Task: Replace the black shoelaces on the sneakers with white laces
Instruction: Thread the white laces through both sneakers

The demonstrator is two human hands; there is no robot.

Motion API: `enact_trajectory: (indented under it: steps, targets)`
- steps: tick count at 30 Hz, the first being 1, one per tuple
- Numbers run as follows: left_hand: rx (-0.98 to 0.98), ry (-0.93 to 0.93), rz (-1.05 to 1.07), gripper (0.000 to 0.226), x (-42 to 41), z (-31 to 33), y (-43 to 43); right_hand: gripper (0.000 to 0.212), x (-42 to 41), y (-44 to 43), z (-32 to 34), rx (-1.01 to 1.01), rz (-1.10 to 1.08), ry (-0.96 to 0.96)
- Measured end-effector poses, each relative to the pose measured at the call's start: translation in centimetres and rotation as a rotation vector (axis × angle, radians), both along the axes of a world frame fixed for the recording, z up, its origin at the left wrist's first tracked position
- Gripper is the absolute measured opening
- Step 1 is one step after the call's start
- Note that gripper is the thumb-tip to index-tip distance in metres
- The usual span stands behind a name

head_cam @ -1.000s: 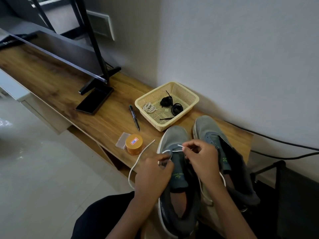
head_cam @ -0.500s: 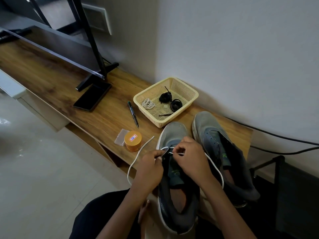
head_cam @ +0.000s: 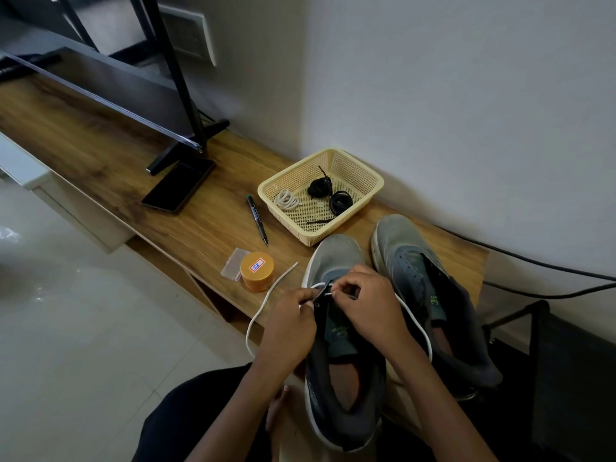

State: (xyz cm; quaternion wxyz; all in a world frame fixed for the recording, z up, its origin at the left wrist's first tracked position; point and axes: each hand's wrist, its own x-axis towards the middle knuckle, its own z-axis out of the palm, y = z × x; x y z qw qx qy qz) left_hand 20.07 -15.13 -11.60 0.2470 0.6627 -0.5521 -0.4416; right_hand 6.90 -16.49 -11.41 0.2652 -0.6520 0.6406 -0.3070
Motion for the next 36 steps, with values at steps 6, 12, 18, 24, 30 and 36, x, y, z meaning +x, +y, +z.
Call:
enact_trajectory:
  steps: [6, 12, 18, 24, 30, 36]
  targets:
    - [0.011, 0.013, -0.005, 0.032, 0.0, -0.1, -0.1, 0.007, 0.1, -0.1, -0.2, -0.001, -0.034, -0.074]
    - [0.02, 0.044, 0.018, 0.03, 0.0, 0.0, 0.0, 0.006, 0.2, -0.1, -0.6, 0.017, -0.019, 0.009]
    - [0.097, 0.254, 0.102, 0.023, -0.2, 0.2, -0.1, 0.003, 0.5, 0.0, -0.8, -0.023, -0.035, 0.05]
    - [-0.031, 0.201, 0.121, 0.01, -0.4, -0.2, -0.4, 0.024, 0.5, 0.2, -0.1, 0.003, -0.143, -0.021]
    - [-0.018, 0.221, 0.178, 0.018, -0.9, -0.4, -0.6, 0.027, 0.5, 0.2, -0.1, 0.007, -0.091, 0.05]
    - [-0.103, 0.53, 0.472, 0.013, 0.7, 0.4, -1.0, 0.022, 0.3, 0.3, 0.2, 0.01, -0.06, 0.165]
